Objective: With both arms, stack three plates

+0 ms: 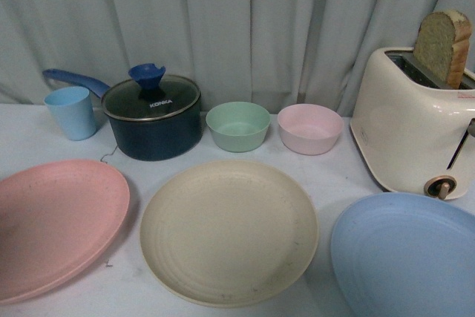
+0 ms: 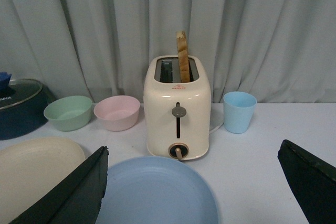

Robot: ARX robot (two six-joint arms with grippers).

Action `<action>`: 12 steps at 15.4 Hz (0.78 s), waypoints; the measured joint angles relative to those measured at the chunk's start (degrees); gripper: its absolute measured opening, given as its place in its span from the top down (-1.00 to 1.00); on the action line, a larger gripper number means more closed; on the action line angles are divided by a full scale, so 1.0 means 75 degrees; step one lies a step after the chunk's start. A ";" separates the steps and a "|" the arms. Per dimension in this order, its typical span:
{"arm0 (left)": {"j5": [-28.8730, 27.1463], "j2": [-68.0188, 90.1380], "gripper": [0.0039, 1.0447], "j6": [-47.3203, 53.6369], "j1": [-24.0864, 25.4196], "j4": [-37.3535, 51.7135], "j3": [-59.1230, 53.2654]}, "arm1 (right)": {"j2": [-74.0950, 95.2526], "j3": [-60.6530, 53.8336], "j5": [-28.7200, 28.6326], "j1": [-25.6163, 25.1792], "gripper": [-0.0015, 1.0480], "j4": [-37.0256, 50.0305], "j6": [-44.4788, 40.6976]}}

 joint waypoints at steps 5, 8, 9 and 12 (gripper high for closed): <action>0.0283 -0.0644 0.96 -0.0192 0.0003 -0.0478 -0.0015 | 0.0000 0.0000 0.0000 0.0000 -0.87 0.0003 0.0000; 0.0813 -0.2110 0.96 -0.0361 0.0067 -0.1043 -0.0297 | 0.0000 0.0000 0.0000 0.0000 -0.87 0.0000 0.0000; 0.1017 -0.2710 0.96 -0.0574 -0.0015 -0.1067 -0.0402 | 0.0000 0.0000 0.0000 0.0000 -0.87 0.0000 0.0000; 0.1480 -0.4747 0.96 -0.1364 -0.1411 -0.1239 -0.1084 | 0.0000 0.0000 0.0000 0.0000 -0.87 0.0000 0.0000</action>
